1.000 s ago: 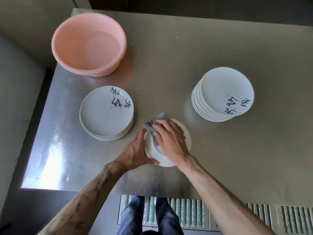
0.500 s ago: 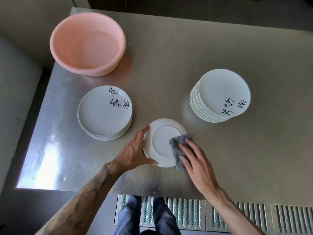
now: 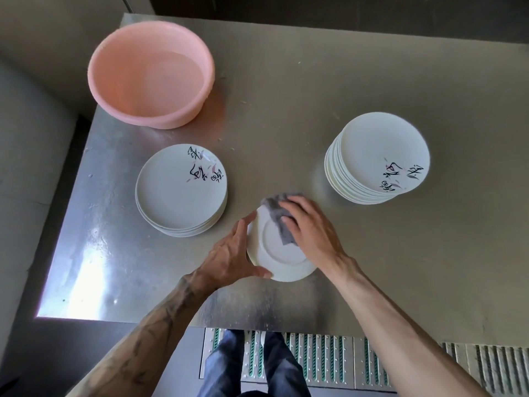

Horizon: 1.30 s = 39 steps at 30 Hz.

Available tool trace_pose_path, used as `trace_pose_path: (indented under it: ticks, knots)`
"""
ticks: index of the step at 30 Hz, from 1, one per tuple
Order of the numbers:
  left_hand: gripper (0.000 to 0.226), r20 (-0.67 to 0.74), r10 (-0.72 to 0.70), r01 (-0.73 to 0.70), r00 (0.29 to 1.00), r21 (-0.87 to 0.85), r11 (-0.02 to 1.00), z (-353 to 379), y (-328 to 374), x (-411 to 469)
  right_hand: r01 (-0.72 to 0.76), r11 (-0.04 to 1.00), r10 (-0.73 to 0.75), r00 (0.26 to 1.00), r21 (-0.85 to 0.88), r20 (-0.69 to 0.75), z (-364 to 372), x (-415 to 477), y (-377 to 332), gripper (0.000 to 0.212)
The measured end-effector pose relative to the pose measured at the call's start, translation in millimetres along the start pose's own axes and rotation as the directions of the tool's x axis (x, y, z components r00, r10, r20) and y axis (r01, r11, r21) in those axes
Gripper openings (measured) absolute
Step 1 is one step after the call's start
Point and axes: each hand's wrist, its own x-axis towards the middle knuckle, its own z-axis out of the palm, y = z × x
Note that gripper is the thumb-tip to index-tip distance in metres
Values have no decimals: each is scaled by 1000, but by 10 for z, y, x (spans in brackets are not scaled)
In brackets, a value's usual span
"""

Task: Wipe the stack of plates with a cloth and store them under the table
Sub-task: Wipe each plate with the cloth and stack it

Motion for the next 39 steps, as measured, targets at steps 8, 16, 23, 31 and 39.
trace_pose_path:
  ticks: [8,16,23,31,39]
  knots:
    - [135,6,-30,30,1000,0,1000,30,-39,4,22,1000,-22,1000,-3,2,26,-23,-59,39]
    - [139,-6,-23,23,1000,26,999,52,-28,-10,-252,963,267,944,99,-192,127,-1133,-89,44]
    - [141,27,-32,31,999,38,999,-2,2,-27,-22,998,29,988,51,-151,389,-999,-304,36]
    - [137,0,-55,55,999,-3,999,15,19,-24,-106,992,96,984,-61,-152,38,-460,-45,39]
    - [111,-9,-138,130,990,-282,951,-38,80,-71,-235,969,246,942,75,-230,-78,-692,-19,27]
